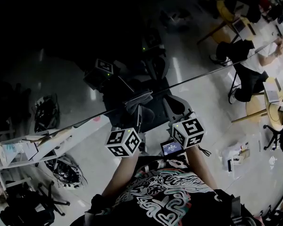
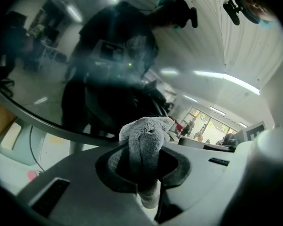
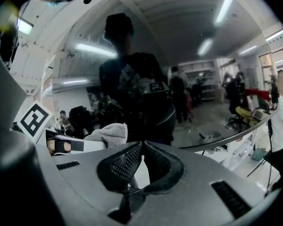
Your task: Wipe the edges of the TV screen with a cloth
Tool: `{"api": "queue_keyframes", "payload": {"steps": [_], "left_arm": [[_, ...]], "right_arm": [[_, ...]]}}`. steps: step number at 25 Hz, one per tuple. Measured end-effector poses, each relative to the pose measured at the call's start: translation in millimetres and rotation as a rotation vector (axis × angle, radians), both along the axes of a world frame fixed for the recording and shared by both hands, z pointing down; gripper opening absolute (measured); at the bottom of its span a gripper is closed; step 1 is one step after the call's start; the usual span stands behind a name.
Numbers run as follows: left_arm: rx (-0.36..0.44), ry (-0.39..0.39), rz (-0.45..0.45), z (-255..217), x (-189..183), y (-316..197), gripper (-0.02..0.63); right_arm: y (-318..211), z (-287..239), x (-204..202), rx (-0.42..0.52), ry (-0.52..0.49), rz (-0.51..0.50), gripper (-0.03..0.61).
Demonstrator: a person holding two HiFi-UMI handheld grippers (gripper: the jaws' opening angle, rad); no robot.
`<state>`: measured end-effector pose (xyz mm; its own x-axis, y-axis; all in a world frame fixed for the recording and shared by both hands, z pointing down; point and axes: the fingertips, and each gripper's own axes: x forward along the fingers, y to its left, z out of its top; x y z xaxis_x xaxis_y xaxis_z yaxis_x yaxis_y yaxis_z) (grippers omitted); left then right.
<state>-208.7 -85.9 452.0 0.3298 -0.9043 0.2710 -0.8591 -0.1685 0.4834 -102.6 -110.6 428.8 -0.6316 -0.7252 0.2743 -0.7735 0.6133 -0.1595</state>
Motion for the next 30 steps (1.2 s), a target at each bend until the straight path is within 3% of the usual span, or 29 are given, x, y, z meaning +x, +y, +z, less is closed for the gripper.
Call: {"api": "queue_keyframes", "payload": {"steps": [14, 30], "left_arm": [[-0.019, 0.018, -0.03, -1.8, 16.3, -7.6, 0.075], [-0.026, 0.024, 0.012, -2.6, 31.7, -15.8, 0.075]], "right_arm": [[-14.5, 7.1, 3.5, -0.018, -0.003, -0.078, 0.035], [-15.5, 8.2, 13.0, -0.023, 0.003, -0.066, 0.035]]}}
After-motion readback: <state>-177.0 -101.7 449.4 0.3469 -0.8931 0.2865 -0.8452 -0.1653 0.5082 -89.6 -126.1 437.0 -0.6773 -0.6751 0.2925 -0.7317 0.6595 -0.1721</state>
